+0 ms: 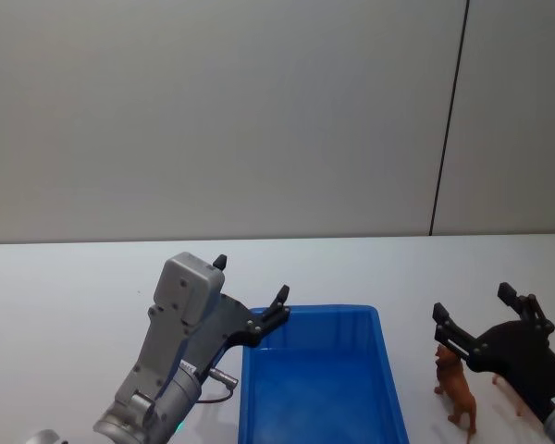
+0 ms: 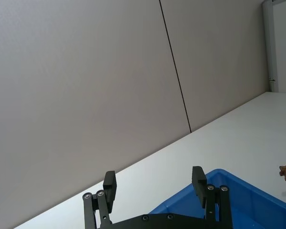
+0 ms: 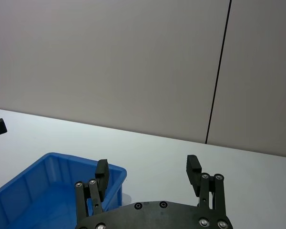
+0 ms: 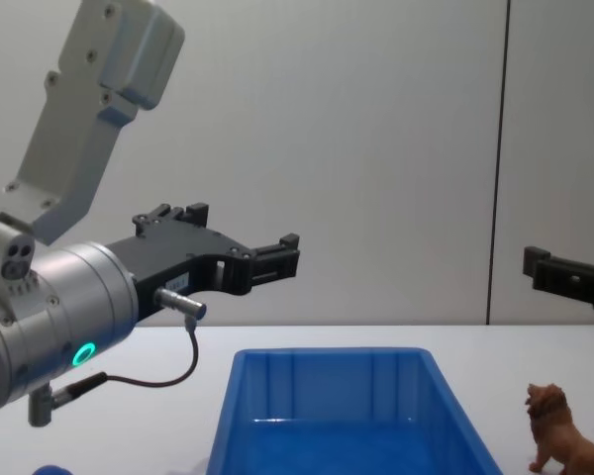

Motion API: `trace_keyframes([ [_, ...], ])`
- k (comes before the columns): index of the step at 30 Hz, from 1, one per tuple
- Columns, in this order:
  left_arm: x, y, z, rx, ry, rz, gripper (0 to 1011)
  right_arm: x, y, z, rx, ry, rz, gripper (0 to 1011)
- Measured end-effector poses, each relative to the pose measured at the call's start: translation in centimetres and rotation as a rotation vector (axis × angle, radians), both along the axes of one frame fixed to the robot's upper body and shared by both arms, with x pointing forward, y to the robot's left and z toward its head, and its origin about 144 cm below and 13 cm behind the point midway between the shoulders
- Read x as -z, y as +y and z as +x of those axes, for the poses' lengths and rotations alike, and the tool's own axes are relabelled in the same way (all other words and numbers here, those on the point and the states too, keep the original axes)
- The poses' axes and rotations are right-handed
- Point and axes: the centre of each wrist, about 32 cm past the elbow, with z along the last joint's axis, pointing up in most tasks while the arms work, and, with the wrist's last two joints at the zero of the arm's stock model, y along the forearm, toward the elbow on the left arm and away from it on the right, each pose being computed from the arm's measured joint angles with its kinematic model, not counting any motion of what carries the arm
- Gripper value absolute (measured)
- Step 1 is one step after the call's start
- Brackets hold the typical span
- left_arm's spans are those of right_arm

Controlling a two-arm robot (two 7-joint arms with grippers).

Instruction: Pick up the two dolls from the table and place them into the box.

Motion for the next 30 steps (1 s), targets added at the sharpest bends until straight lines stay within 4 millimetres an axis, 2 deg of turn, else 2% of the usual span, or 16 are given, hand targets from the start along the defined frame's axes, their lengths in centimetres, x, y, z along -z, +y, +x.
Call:
trace_keyframes([
  [30, 0.0, 0.0, 0.0, 0.0, 0.0, 0.0, 1002, 0.0, 0.0, 0.0, 0.0, 0.0, 0.0, 1001],
])
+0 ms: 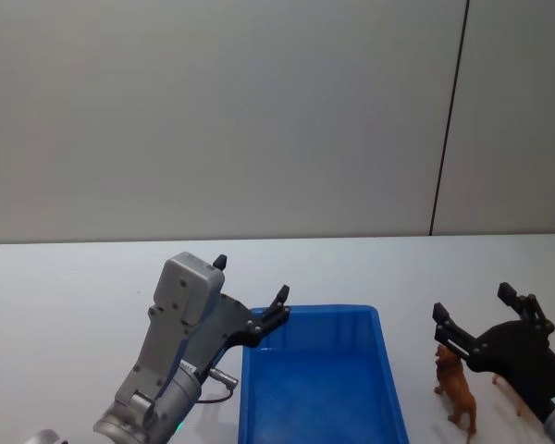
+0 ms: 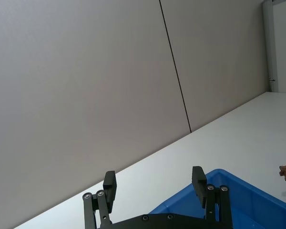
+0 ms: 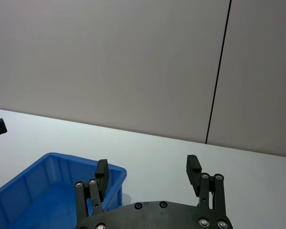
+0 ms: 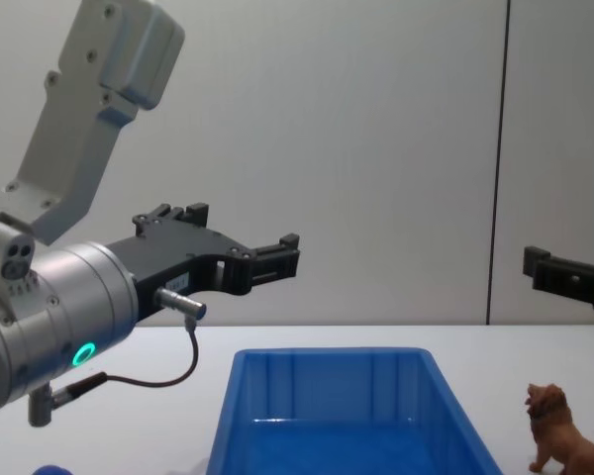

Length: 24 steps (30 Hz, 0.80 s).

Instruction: Pick up the two dolls from the table and place them into the box.

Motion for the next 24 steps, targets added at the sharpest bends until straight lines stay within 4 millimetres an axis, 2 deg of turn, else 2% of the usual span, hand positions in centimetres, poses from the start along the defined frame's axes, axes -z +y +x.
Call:
trace_keyframes([
  [24, 0.0, 0.0, 0.0, 0.0, 0.0, 0.0, 1001, 0.0, 0.0, 0.0, 0.0, 0.0, 0.0, 1001],
])
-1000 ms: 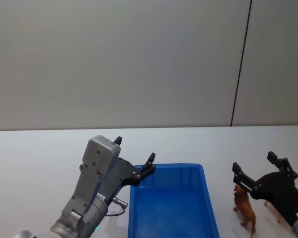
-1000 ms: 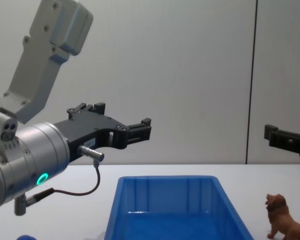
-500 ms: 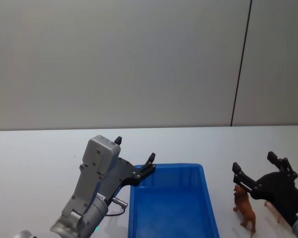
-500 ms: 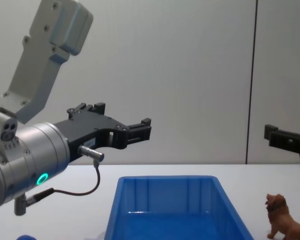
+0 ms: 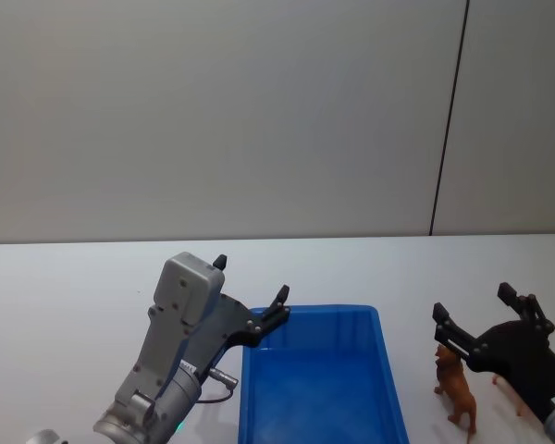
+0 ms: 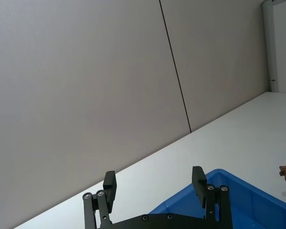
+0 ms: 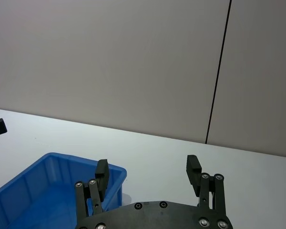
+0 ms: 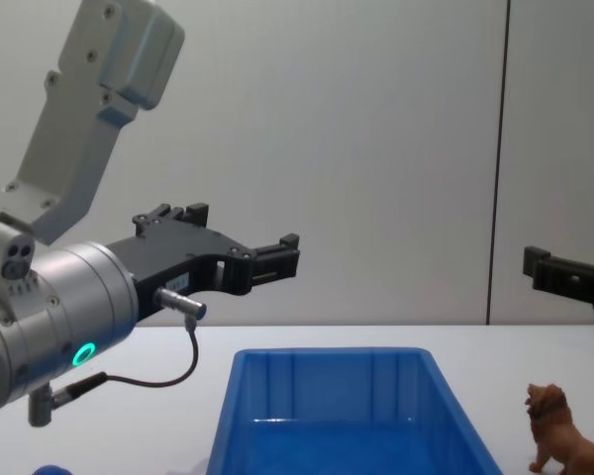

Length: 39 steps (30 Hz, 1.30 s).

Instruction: Pick up the two dolls from the table and place them into the box.

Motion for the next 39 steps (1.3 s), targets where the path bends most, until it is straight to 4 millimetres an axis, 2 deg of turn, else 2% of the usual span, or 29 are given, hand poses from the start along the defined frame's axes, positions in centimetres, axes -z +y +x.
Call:
trace_keyframes([
  [25, 0.0, 0.0, 0.0, 0.0, 0.0, 0.0, 1002, 0.6, -0.1, -0.5, 0.076, 0.094, -0.015, 1001],
  [39, 0.0, 0.0, 0.0, 0.0, 0.0, 0.0, 1001, 1.3, -1.5, -1.3, 0.187, 0.187, -0.055, 1001],
])
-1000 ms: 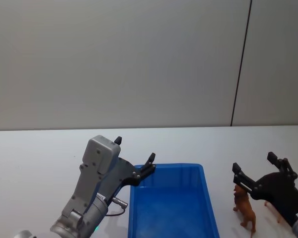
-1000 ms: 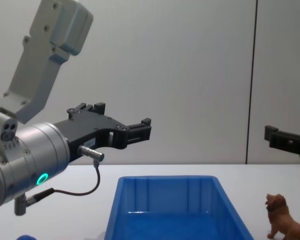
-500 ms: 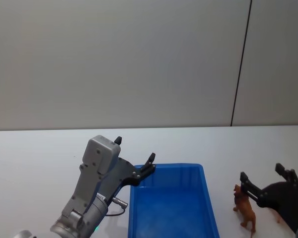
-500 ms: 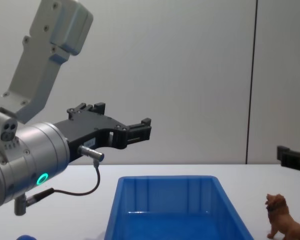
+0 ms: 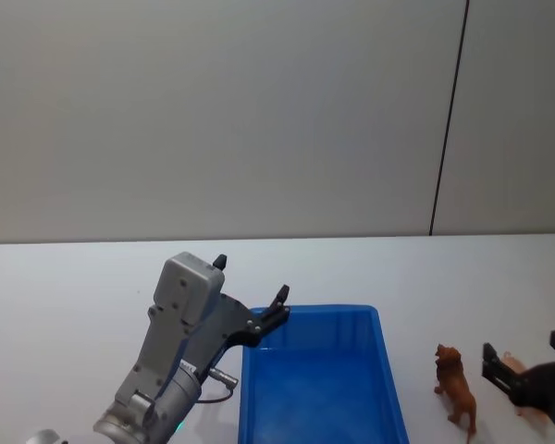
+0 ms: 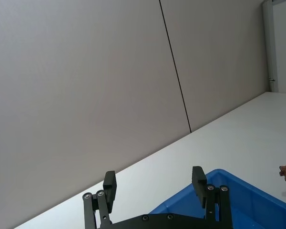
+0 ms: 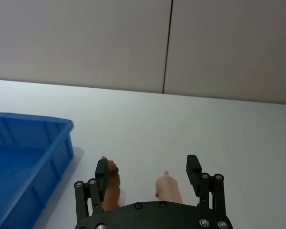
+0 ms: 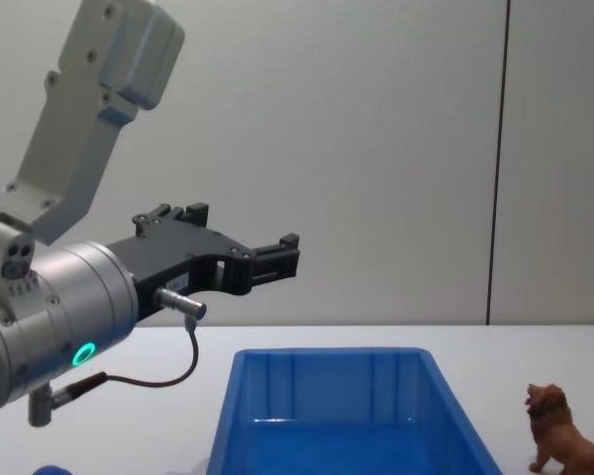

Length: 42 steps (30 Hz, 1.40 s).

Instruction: Pick up the two dolls from the table and place them into the box.

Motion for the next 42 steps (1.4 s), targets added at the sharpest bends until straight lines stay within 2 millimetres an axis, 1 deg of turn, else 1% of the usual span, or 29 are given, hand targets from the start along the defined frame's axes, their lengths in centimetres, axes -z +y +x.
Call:
trace_keyframes([
  [10, 0.0, 0.0, 0.0, 0.0, 0.0, 0.0, 1002, 1.1, -1.1, -0.1, 0.053, 0.045, -0.018, 1001],
  [15, 0.0, 0.0, 0.0, 0.0, 0.0, 0.0, 1002, 2.1, -1.7, -0.1, 0.068, 0.072, -0.02, 1001],
  [23, 0.0, 0.0, 0.0, 0.0, 0.0, 0.0, 1002, 3.8, -2.4, 0.7, 0.056, 0.105, -0.008, 1001],
  [31, 0.0, 0.0, 0.0, 0.0, 0.0, 0.0, 1002, 5.2, -2.6, 1.5, 0.035, 0.13, 0.007, 1001],
  [37, 0.0, 0.0, 0.0, 0.0, 0.0, 0.0, 1002, 5.9, -2.7, 2.0, 0.023, 0.139, 0.015, 883],
  [40, 0.0, 0.0, 0.0, 0.0, 0.0, 0.0, 1002, 6.2, -2.7, 2.1, 0.018, 0.14, 0.018, 797],
  [41, 0.0, 0.0, 0.0, 0.0, 0.0, 0.0, 1002, 6.2, -2.7, 2.2, 0.017, 0.141, 0.019, 782],
  [42, 0.0, 0.0, 0.0, 0.0, 0.0, 0.0, 1002, 6.3, -2.7, 2.2, 0.015, 0.142, 0.02, 731],
])
